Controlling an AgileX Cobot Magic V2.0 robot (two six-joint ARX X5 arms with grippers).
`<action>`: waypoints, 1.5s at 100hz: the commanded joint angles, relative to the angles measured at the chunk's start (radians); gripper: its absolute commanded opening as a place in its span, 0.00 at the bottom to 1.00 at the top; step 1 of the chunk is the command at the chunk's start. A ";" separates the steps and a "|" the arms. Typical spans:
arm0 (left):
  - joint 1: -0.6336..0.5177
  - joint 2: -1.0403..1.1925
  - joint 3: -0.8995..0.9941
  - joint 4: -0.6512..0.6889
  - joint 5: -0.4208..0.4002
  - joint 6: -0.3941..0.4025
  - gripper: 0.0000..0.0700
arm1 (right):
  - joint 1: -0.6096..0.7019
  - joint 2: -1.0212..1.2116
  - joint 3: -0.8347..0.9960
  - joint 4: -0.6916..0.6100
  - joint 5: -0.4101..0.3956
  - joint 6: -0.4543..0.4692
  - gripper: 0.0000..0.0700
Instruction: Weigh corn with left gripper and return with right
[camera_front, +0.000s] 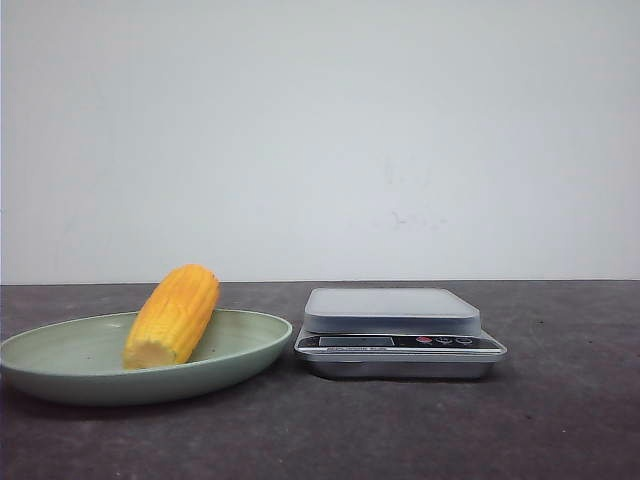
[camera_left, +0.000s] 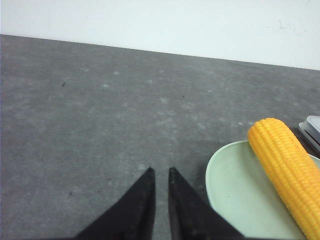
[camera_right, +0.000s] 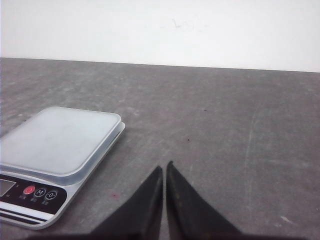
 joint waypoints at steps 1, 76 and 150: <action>0.001 0.000 -0.018 -0.005 0.001 -0.006 0.02 | 0.003 -0.002 0.000 0.010 0.001 0.006 0.01; 0.001 0.000 0.013 0.038 0.274 -0.524 0.02 | 0.004 -0.002 0.004 0.150 -0.140 0.276 0.01; -0.017 0.508 0.959 -0.333 0.284 -0.268 0.02 | 0.003 0.360 0.847 -0.221 -0.130 0.188 0.01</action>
